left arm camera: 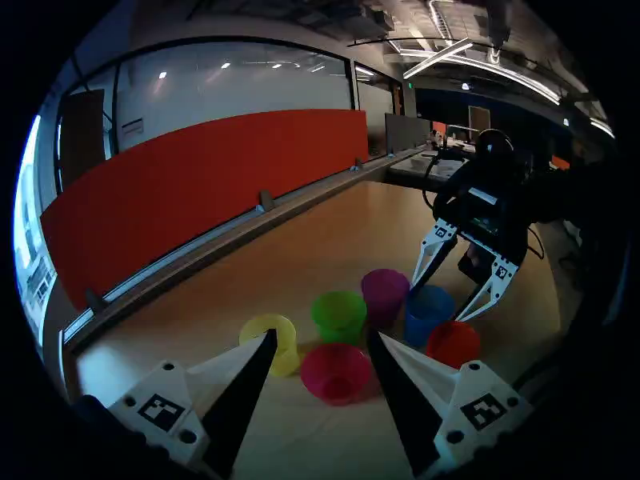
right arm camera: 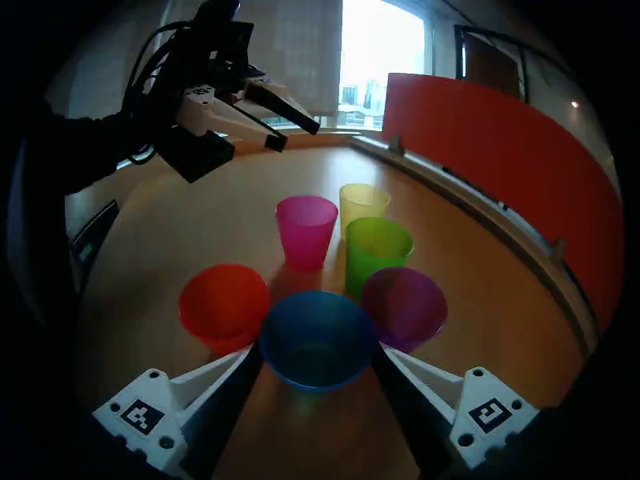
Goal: Pour water
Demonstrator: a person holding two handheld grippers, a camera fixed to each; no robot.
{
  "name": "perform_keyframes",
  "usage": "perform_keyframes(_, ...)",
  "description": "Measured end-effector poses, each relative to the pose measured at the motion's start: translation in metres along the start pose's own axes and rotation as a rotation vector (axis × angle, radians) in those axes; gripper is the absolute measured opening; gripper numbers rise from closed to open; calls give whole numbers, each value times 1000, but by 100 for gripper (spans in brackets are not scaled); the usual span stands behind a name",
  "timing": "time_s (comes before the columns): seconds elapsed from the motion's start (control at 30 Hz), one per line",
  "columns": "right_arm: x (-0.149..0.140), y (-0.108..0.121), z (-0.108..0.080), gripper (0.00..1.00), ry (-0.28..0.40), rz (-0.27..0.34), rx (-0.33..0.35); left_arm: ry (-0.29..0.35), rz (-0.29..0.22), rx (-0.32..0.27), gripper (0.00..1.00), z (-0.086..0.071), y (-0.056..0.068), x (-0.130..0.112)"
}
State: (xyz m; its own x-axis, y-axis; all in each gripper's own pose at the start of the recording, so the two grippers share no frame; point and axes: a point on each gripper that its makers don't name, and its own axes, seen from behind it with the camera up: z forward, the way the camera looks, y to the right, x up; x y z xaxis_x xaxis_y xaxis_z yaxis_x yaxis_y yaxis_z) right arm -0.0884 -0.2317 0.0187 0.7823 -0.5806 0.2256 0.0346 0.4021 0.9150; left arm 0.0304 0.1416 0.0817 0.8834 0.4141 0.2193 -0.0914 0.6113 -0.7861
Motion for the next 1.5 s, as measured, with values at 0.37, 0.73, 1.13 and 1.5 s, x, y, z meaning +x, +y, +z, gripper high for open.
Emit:
perform_keyframes(0.37, 1, 1, 9, 99, 5, 8, 2, -13, 1, -13, 83, 10, 1, -5)
perform_keyframes(0.73, 0, -1, 14, 93, 6, 7, 0, -13, 5, -19, 83, 14, 0, -4)
perform_keyframes(1.13, 0, 1, 14, 90, 30, 4, -18, -13, 14, -19, 83, 15, 1, -3)
perform_keyframes(1.5, 6, 6, 6, 90, 71, 15, -39, -13, 17, -26, 83, 20, 4, 0)
